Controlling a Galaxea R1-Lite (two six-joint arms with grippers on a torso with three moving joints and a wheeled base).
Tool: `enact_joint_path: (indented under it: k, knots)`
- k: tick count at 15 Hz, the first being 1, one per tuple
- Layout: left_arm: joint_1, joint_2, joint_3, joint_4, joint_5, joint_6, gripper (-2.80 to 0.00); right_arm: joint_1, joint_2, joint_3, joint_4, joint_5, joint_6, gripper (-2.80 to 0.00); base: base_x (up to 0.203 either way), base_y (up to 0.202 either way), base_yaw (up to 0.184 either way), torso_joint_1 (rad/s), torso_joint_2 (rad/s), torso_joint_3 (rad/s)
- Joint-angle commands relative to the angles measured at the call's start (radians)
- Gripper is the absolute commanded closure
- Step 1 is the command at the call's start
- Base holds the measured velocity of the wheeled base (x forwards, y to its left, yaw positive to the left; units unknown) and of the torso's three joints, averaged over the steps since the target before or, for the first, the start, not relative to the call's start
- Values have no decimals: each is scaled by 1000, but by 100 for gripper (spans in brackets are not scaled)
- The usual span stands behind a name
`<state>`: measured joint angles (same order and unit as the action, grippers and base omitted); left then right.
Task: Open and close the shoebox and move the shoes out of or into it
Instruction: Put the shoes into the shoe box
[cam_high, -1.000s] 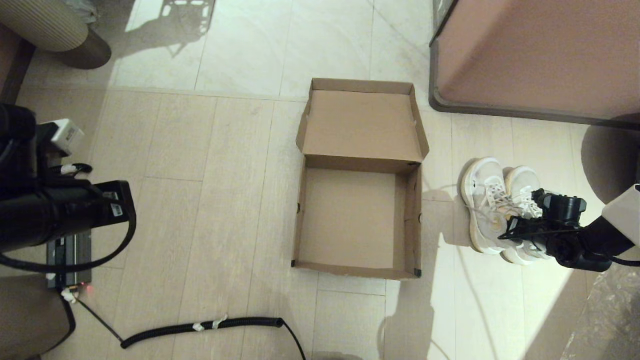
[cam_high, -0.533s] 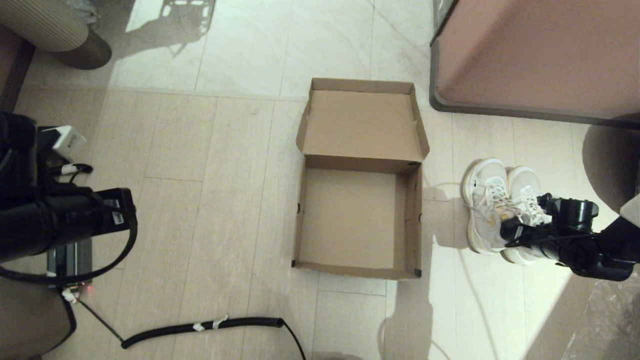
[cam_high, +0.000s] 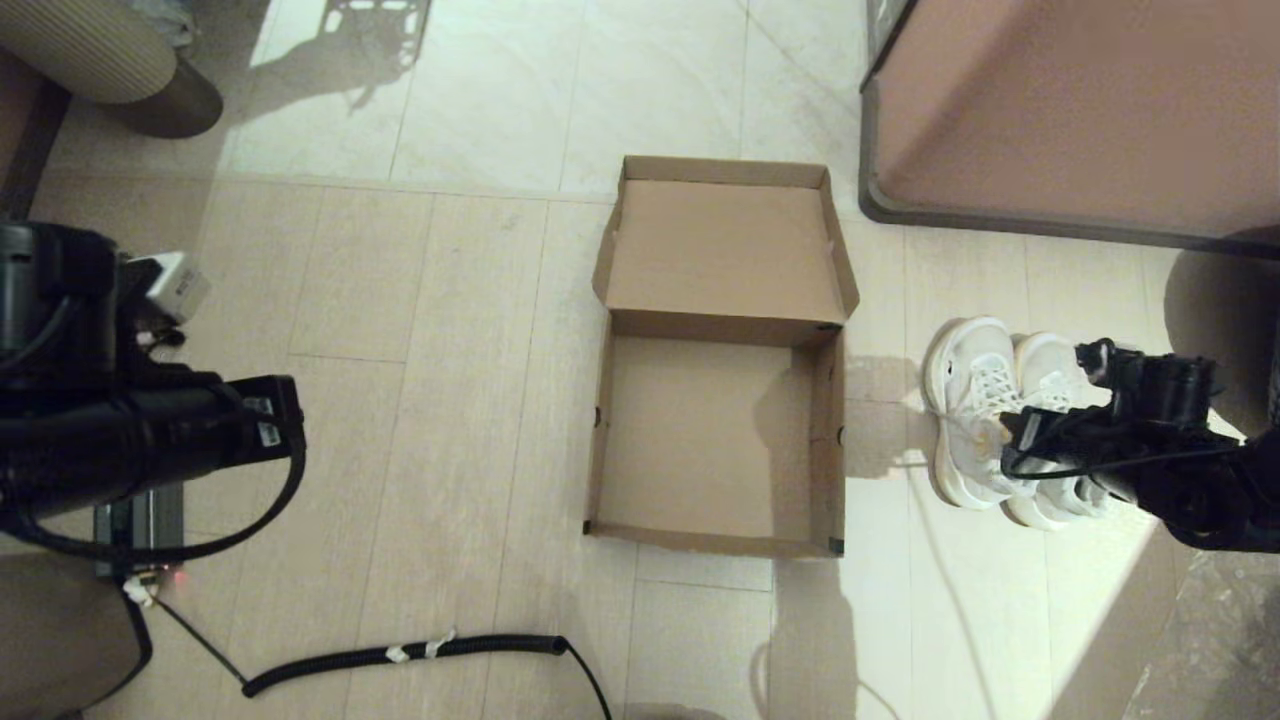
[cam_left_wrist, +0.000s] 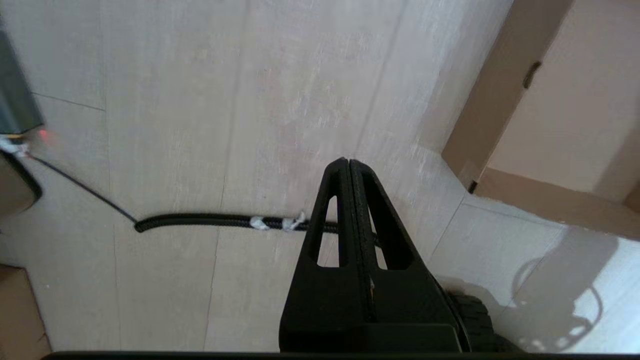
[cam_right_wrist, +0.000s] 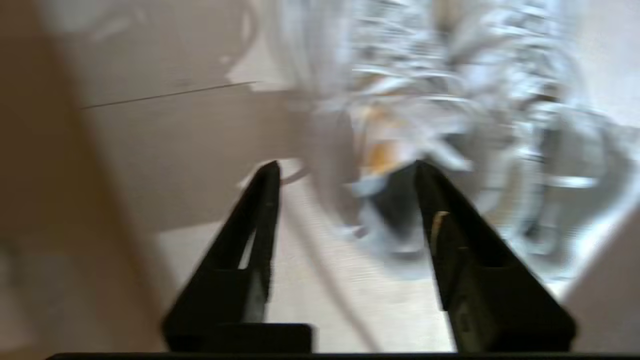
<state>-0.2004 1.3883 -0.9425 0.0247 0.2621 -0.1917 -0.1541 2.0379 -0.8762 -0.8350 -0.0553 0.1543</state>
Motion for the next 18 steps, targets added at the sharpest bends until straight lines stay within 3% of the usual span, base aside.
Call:
enact_joint_path:
  k: [1, 6, 9, 14, 18]
  knots:
    - [-25, 63, -6, -12, 2, -4, 0, 104, -70, 11, 13, -8, 5, 0, 0, 0, 0, 0, 0, 0]
    - [-90, 192, 11, -179, -8, -16, 0, 334, -71, -29, 72, -67, 23, 0, 0, 0, 0, 0, 0, 0]
    - [-236, 307, -17, -231, -5, -113, 0, 475, -2, -106, 137, -87, 50, 0, 0, 0, 0, 0, 0, 0]
    - [-400, 590, -138, -266, 36, -152, 0, 559, 107, -120, 139, -111, 55, 0, 0, 0, 0, 0, 0, 0]
    - [-465, 788, -225, -373, 68, -151, 0, 587, 125, -42, 136, -111, 57, 0, 0, 0, 0, 0, 0, 0]
